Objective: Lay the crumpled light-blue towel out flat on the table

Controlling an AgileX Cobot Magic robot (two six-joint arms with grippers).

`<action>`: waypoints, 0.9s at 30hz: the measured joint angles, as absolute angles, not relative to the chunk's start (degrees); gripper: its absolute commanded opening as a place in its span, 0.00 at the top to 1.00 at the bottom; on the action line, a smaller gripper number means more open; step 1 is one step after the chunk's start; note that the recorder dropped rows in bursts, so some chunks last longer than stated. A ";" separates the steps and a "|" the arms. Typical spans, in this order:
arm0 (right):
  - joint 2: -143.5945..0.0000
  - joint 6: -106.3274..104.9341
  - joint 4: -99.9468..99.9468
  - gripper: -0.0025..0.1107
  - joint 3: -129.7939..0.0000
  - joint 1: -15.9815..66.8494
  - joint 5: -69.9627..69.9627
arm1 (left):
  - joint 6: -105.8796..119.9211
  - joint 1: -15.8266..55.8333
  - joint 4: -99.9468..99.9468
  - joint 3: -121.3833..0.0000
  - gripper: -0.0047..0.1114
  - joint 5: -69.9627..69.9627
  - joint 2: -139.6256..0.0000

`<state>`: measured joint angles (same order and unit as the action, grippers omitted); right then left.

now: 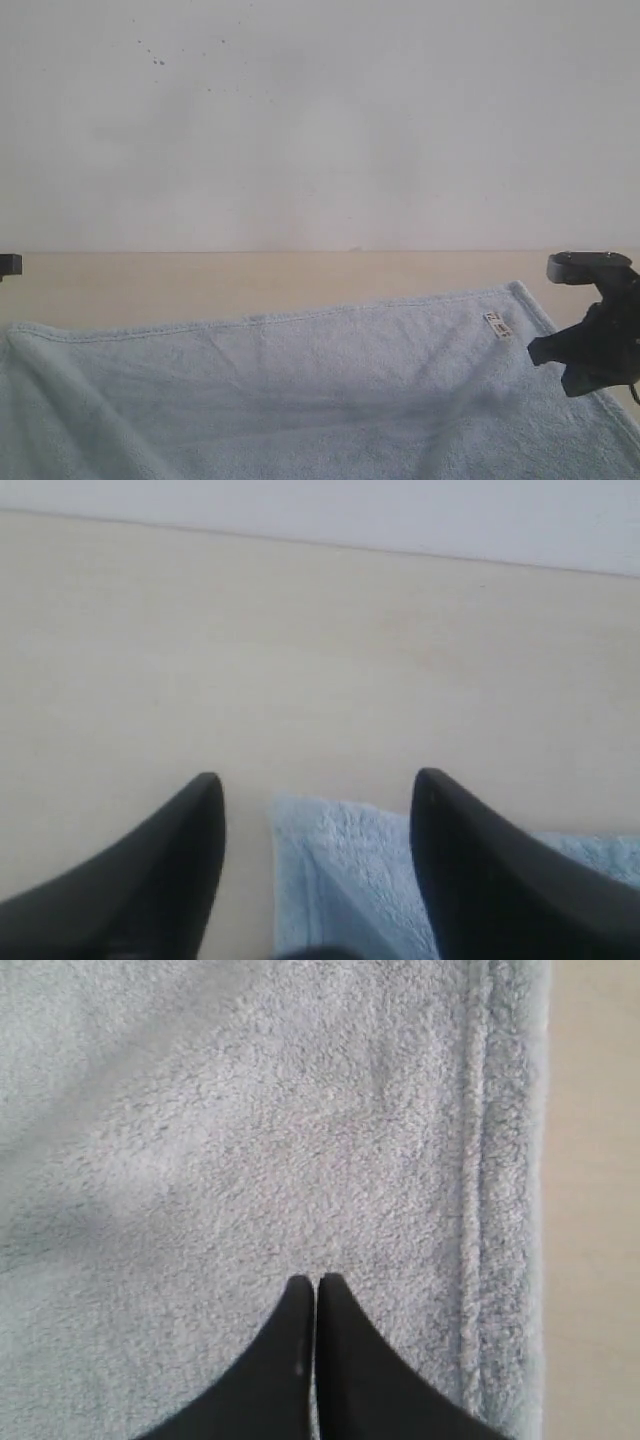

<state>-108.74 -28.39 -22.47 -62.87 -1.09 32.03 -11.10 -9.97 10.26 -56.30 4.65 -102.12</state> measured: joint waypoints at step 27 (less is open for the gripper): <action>-88.64 -27.40 -29.35 0.98 -40.43 -1.09 25.11 | -19.33 3.41 11.03 -27.85 0.92 -16.47 -81.26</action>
<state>-88.64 -27.40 -29.35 -40.43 -1.09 25.11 -19.33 3.41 11.03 -27.85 -16.47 -81.26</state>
